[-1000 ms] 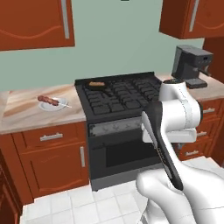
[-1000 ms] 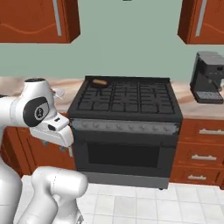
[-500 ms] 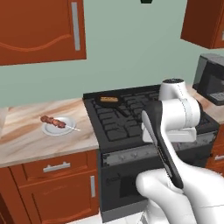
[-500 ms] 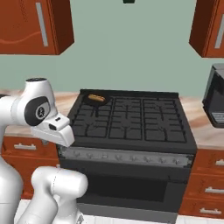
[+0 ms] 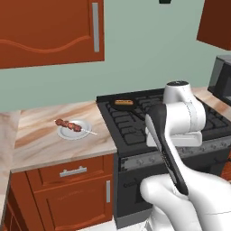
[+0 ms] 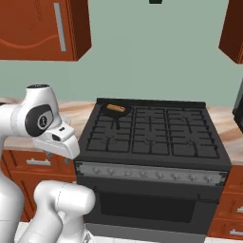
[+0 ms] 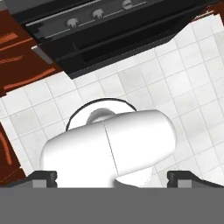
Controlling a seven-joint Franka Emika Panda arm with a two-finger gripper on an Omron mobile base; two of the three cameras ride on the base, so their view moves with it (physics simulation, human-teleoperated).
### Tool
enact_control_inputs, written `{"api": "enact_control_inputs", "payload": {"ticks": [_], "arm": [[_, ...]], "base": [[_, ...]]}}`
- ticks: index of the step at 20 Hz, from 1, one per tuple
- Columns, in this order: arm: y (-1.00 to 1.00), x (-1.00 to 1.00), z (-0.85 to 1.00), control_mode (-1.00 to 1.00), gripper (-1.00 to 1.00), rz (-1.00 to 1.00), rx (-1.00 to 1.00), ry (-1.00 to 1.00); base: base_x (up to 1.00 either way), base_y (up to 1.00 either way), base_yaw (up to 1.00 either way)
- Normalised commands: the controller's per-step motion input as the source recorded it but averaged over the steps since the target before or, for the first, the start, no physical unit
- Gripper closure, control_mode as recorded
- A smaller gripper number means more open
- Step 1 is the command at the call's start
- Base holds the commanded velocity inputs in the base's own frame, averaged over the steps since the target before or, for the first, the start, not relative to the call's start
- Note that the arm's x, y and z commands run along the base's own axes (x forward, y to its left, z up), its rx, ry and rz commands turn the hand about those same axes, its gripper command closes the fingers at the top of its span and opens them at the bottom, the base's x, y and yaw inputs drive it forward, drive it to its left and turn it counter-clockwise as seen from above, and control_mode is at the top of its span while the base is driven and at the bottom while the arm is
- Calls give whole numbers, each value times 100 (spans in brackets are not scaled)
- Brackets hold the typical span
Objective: Place the cold items (corn and squash) from the fridge in one tupperware on the dining counter. Place the warm items (hot dog and kebab skewer) in the stove area in another tupperware.
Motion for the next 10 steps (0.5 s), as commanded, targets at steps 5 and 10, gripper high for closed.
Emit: {"api": "enact_control_inputs", "payload": {"ticks": [5,10], "arm": [[0,0,0,100,-100,0,0,0],[0,0,0,100,-100,0,0,0]], "base": [[13,0,0],[33,0,0]]}}
